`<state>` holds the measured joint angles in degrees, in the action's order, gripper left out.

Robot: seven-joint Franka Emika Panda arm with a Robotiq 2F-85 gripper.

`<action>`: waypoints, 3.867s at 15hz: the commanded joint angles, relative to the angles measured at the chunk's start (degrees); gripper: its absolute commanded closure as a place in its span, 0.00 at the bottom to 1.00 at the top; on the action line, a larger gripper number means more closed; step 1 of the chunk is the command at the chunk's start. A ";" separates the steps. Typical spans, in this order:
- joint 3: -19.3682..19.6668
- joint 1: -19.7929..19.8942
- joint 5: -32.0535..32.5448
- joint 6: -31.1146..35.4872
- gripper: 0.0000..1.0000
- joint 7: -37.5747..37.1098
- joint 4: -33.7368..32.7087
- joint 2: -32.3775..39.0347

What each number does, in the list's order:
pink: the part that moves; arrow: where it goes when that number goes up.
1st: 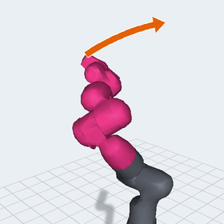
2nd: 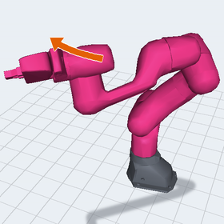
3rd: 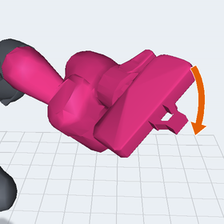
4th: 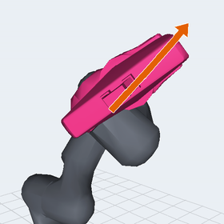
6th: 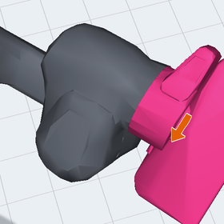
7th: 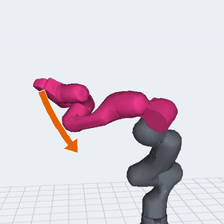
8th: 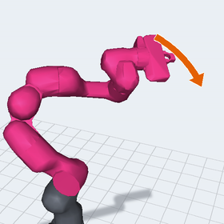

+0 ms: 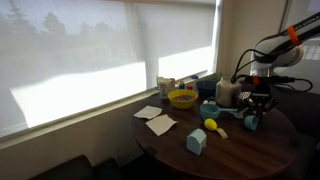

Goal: Flip the blue scoop on the left side of the paper plate to make the scoop bowl face downwards on the table

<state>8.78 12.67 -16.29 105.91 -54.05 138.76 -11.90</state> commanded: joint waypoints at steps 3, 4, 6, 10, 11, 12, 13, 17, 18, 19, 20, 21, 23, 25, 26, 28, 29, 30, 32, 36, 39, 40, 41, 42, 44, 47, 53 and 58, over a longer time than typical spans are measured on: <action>-1.02 0.19 4.27 6.42 0.98 0.34 2.18 -2.97; -1.24 0.26 5.93 9.36 0.98 1.33 3.15 -3.82; -1.54 0.39 8.44 13.98 0.98 2.87 4.70 -5.03; -0.86 -0.34 5.07 26.60 0.98 10.02 9.82 -8.41; -0.56 -0.53 3.43 29.11 0.98 11.86 10.79 -9.04; -0.30 -0.75 1.62 31.13 0.98 13.61 11.67 -9.82; 0.16 -1.11 -0.53 32.37 0.98 15.94 12.42 -10.52; 2.01 -2.86 -9.11 33.75 0.98 27.85 15.12 -12.52; 2.28 -2.89 -10.43 32.70 0.98 29.78 15.44 -12.87; 2.78 -3.09 -11.49 31.45 0.98 31.86 15.55 -13.15; 2.83 -2.93 -11.72 31.68 0.98 33.71 16.08 -13.52; 3.04 -2.88 -11.91 31.67 0.98 35.56 16.44 -13.83; 3.58 -3.06 -12.69 32.81 0.98 39.13 17.16 -14.47; 3.90 -3.00 -12.68 33.13 0.98 41.73 17.85 -15.11; 4.03 -3.02 -12.63 33.25 0.98 42.78 18.11 -15.41; 4.17 -3.08 -12.63 34.04 0.98 44.69 18.76 -15.97; 4.28 -3.12 -12.69 34.02 0.98 45.36 18.95 -16.25; 4.25 -3.04 -12.52 34.35 0.77 45.83 19.30 -16.58; 4.30 -2.96 -12.32 34.55 0.60 46.63 19.70 -16.98; 4.63 -2.94 -11.85 33.89 0.33 47.84 18.47 -16.09; 4.57 -2.70 -11.52 31.84 0.11 47.65 18.63 -17.97; 4.33 -2.58 -11.27 31.58 0.05 47.34 18.74 -18.69; 4.00 -2.46 -10.92 31.15 0.00 46.94 18.73 -19.64; 3.62 -2.28 -10.54 30.49 0.00 46.29 18.77 -20.60; 2.47 -1.87 -9.78 29.02 0.00 44.41 18.82 -22.64; -0.03 -0.98 -7.99 24.65 0.00 39.57 17.81 -25.53; 0.74 -1.86 -9.10 25.95 0.00 40.98 17.95 -24.88; 0.75 -1.78 -9.03 25.94 0.00 40.98 17.96 -24.88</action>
<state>9.44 10.96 -25.44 131.94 -12.97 156.79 -36.76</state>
